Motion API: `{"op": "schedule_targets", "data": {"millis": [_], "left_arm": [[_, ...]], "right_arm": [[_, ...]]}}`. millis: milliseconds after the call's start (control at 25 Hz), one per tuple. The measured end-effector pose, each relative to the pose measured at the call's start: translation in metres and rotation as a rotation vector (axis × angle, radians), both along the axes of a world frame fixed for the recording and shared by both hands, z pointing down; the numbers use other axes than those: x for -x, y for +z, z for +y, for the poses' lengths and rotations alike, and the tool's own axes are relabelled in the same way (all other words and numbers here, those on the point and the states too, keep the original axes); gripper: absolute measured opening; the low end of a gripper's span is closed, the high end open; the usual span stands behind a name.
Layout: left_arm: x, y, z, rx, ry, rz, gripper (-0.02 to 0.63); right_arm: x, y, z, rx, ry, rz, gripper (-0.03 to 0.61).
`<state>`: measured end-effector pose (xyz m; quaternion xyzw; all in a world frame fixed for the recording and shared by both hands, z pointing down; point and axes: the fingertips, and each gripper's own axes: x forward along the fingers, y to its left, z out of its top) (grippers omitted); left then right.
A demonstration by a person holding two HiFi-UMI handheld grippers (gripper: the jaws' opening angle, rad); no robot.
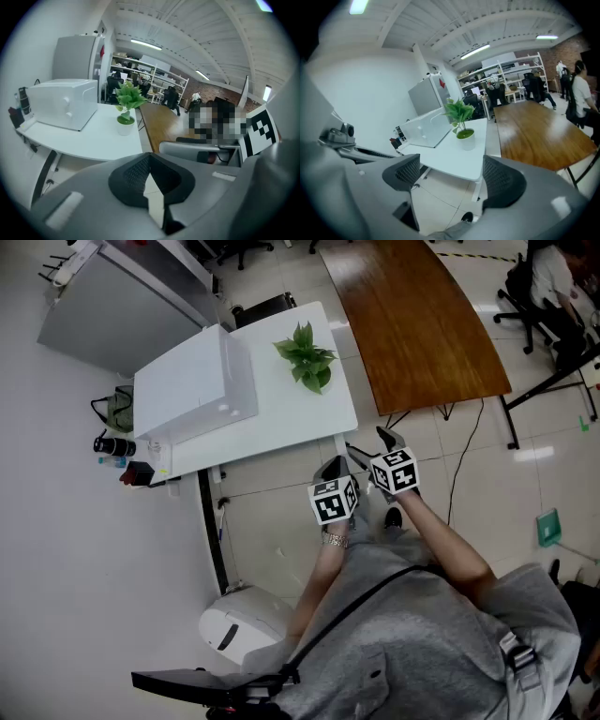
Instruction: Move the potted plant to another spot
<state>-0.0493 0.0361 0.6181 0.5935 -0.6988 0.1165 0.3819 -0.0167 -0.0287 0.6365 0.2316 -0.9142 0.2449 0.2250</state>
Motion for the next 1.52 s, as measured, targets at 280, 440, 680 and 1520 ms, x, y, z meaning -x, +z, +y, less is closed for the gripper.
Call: {"op": "schedule_targets", "data": {"millis": [280, 440, 680, 1520], "left_arm": [[0.117, 0.009, -0.074, -0.056, -0.078, 0.04, 0.015], [0.178, -0.001, -0.115, -0.086, -0.092, 0.048, 0.015], [0.204, 0.002, -0.146, -0.074, -0.061, 0.062, 0.015], [0.193, 0.024, -0.207, 0.003, -0.03, 0.067, 0.015]], "right_arm": [[0.125, 0.046, -0.095, -0.127, -0.051, 0.095, 0.583], [0.173, 0.095, -0.137, -0.186, -0.117, 0.223, 0.583], [0.204, 0.115, -0.182, -0.234, -0.113, 0.219, 0.584], [0.192, 0.125, -0.232, -0.242, -0.118, 0.176, 0.56]]}}
